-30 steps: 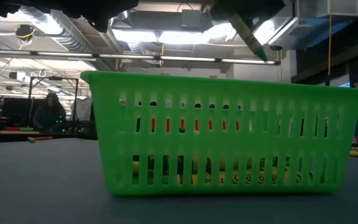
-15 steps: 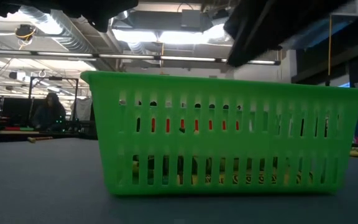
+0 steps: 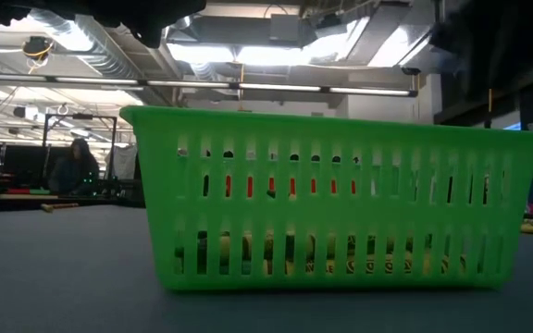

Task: Sort crayons
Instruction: Put the green crayon into the green bin

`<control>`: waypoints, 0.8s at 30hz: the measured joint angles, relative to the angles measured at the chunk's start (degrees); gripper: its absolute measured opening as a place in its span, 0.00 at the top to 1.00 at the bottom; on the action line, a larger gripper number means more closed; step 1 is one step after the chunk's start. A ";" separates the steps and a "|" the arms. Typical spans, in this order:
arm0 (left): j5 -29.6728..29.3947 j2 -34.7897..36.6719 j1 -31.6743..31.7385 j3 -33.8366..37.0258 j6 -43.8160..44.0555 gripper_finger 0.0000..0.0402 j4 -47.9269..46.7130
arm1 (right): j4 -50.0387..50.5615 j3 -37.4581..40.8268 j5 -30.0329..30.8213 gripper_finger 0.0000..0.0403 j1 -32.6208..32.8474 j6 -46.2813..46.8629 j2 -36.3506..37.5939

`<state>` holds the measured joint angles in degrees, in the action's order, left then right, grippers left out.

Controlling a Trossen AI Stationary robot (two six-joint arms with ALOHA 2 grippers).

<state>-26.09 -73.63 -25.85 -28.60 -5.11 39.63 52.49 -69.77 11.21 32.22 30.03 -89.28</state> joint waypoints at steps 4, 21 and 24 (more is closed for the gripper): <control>0.00 0.00 0.00 0.00 0.00 0.73 0.01 | -0.28 7.45 -0.57 0.69 0.03 4.53 3.69; 0.02 0.00 0.00 0.00 0.12 0.73 -0.15 | -3.96 27.92 -10.64 0.69 0.01 19.69 8.68; 0.00 0.00 0.00 0.00 0.13 0.73 -0.15 | -6.75 29.84 -11.93 0.69 0.01 21.91 8.67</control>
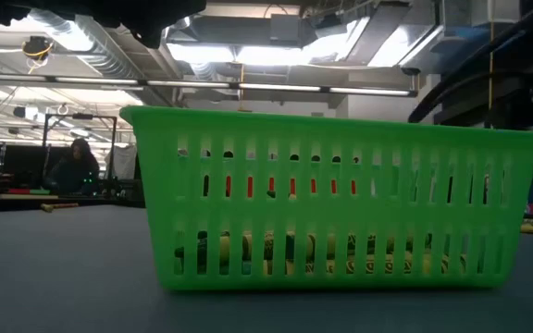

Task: Sort crayons
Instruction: Put the green crayon into the green bin

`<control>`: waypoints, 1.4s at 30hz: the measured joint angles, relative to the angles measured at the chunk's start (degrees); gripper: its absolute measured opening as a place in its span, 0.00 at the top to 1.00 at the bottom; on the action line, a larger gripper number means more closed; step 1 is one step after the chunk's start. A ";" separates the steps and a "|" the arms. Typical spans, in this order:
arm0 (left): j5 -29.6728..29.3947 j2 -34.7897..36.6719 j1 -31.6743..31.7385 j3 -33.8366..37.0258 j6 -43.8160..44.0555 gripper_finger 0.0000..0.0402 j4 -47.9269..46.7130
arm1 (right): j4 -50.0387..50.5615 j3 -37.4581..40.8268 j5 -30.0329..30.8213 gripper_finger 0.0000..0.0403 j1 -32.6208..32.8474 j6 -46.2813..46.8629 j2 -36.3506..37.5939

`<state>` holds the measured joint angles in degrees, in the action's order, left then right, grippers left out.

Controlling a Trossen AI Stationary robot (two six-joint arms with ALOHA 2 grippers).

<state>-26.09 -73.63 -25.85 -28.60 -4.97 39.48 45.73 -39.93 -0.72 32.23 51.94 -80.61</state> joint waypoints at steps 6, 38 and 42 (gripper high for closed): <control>0.00 0.00 0.00 0.00 0.04 0.73 0.00 | -5.17 3.80 0.04 0.69 0.00 1.23 0.16; 0.00 0.00 0.00 0.00 -0.07 0.73 0.48 | -21.49 -15.97 15.12 0.93 0.00 -29.93 -0.30; 0.00 0.00 0.00 0.00 -0.09 0.73 0.50 | -31.12 -15.97 17.66 0.93 -0.01 -36.67 -2.53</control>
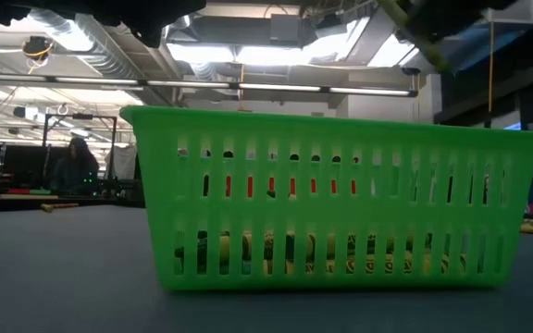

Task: Sort crayons
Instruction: Put the green crayon into the green bin

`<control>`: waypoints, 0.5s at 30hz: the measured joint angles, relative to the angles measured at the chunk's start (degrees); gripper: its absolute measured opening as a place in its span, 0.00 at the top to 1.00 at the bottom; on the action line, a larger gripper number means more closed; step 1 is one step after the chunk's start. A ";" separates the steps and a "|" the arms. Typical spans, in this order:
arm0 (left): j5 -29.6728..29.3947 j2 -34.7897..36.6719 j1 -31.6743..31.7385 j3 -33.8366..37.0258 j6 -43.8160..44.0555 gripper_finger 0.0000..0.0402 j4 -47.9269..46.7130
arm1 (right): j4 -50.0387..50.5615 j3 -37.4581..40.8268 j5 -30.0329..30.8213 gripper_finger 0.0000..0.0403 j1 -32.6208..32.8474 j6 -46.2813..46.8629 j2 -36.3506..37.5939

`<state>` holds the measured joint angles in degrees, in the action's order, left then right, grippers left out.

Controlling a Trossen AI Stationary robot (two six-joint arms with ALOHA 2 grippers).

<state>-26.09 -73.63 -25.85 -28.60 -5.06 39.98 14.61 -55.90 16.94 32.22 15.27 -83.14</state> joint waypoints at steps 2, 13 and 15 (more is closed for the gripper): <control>-0.02 0.00 0.00 0.00 0.00 0.73 0.03 | -4.87 0.00 0.03 0.93 -0.01 -2.70 -1.84; -0.02 0.00 0.00 0.00 -0.02 0.73 0.14 | -19.10 0.02 -4.58 0.93 -1.71 -5.05 -12.35; -0.02 0.00 0.00 0.00 -0.02 0.73 0.14 | -20.44 0.07 -4.70 0.93 -2.03 -5.02 -13.88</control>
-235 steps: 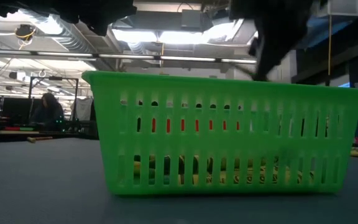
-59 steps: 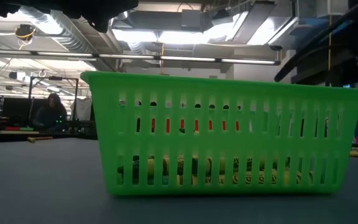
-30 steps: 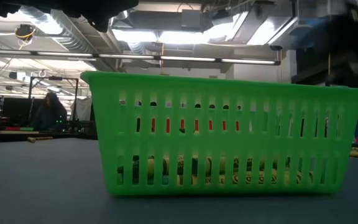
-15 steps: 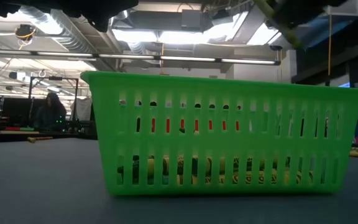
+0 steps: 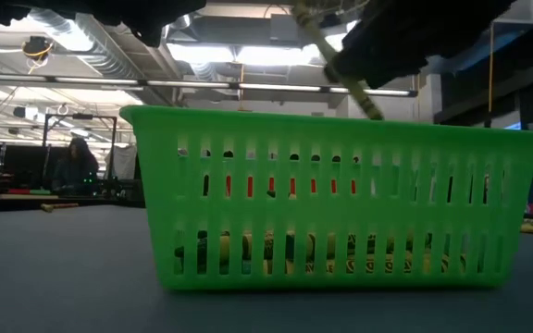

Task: Sort crayons
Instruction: Put the green crayon into the green bin, then put the yellow crayon into the green bin

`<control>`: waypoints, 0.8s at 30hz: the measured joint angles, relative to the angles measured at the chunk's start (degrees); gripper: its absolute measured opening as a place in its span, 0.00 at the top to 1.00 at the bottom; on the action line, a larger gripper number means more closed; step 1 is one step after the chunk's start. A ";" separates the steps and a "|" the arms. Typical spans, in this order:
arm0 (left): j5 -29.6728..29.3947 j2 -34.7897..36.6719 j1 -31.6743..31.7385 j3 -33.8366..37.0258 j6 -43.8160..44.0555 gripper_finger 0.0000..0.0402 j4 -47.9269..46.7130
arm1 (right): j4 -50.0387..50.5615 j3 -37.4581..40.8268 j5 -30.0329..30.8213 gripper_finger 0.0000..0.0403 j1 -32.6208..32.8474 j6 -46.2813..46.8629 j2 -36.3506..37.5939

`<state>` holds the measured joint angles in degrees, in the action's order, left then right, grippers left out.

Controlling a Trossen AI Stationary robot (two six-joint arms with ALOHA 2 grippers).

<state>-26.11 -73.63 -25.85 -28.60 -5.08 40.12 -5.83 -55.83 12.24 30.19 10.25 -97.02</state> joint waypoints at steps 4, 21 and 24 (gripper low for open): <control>0.00 -0.01 0.00 0.00 -0.02 0.73 -0.04 | -2.76 0.00 0.18 0.92 -0.22 -0.06 -2.41; 0.00 -0.02 0.01 0.00 0.02 0.73 -0.22 | 6.62 -0.04 -3.88 0.60 -0.98 3.62 4.37; 0.00 0.00 0.01 0.00 0.00 0.73 -0.22 | 14.25 -0.09 -3.42 0.60 -0.98 6.83 8.89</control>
<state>-26.11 -73.63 -25.83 -28.60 -5.08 39.90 8.43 -55.92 8.82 29.21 17.08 -88.12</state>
